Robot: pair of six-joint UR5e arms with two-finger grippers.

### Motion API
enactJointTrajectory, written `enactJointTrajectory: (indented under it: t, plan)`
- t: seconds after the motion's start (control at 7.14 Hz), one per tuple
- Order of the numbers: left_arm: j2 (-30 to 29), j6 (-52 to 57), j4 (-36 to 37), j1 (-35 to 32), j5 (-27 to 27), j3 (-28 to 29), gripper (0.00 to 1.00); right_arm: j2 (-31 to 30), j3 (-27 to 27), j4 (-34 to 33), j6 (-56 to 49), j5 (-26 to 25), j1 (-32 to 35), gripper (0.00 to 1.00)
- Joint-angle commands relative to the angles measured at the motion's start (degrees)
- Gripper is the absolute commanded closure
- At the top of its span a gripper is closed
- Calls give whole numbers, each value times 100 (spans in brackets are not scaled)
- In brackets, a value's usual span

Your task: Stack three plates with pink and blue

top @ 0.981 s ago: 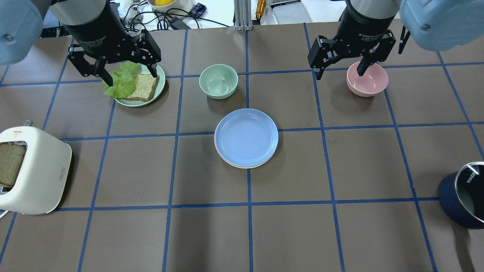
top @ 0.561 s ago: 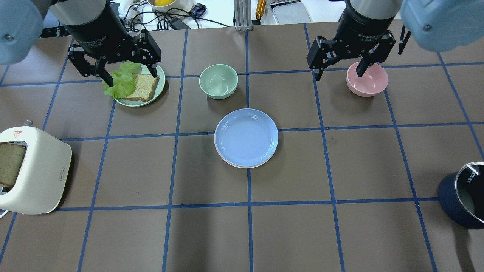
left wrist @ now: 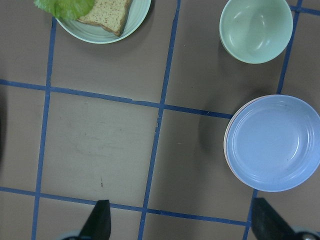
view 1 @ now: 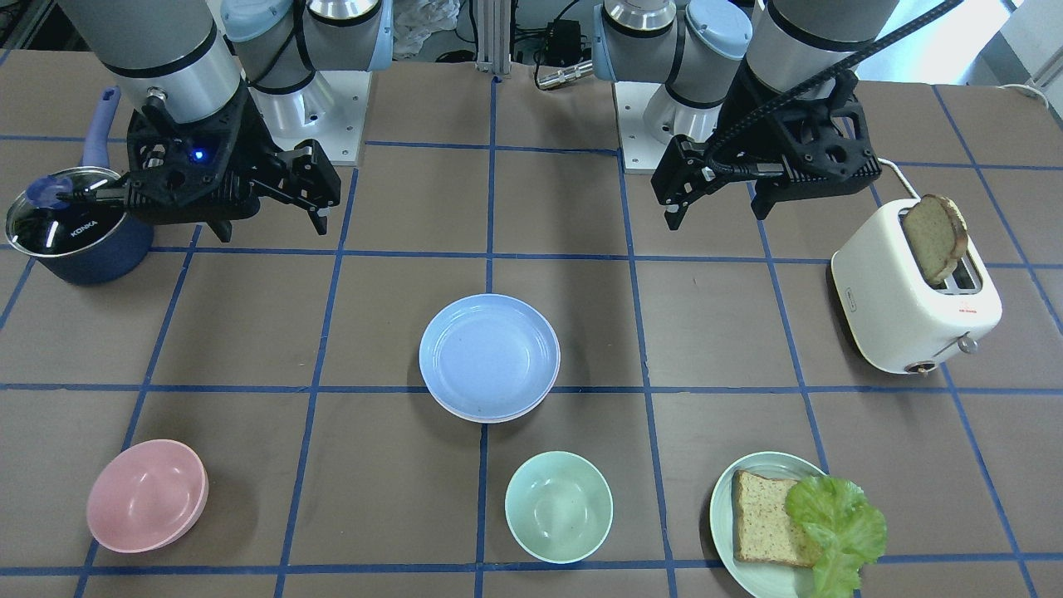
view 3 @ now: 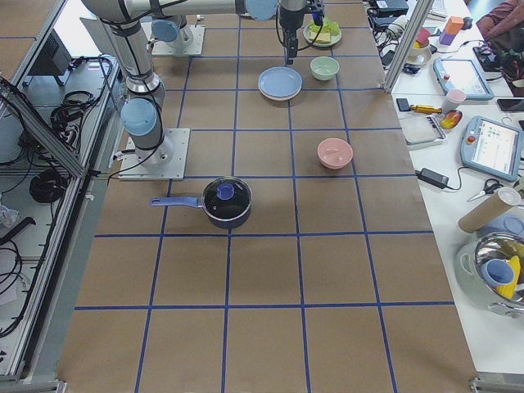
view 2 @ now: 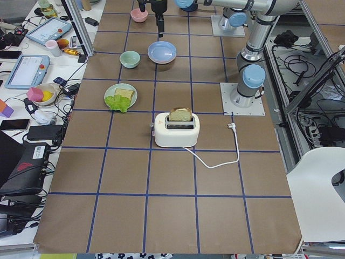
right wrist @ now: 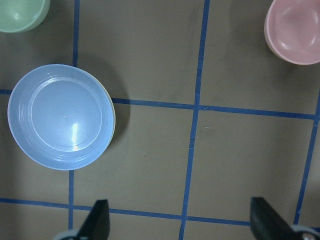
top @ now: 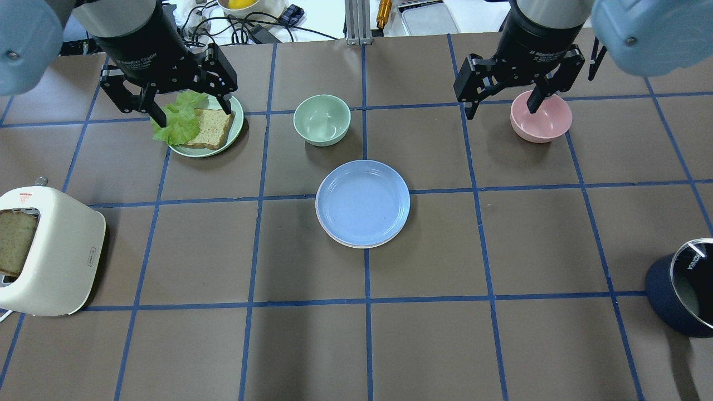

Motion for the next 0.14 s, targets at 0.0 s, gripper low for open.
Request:
enactJointTrajectory:
  t: [0.0]
  plan:
    - [0, 0, 0, 3, 0, 9, 0, -33, 8, -3, -1, -11, -5, 0]
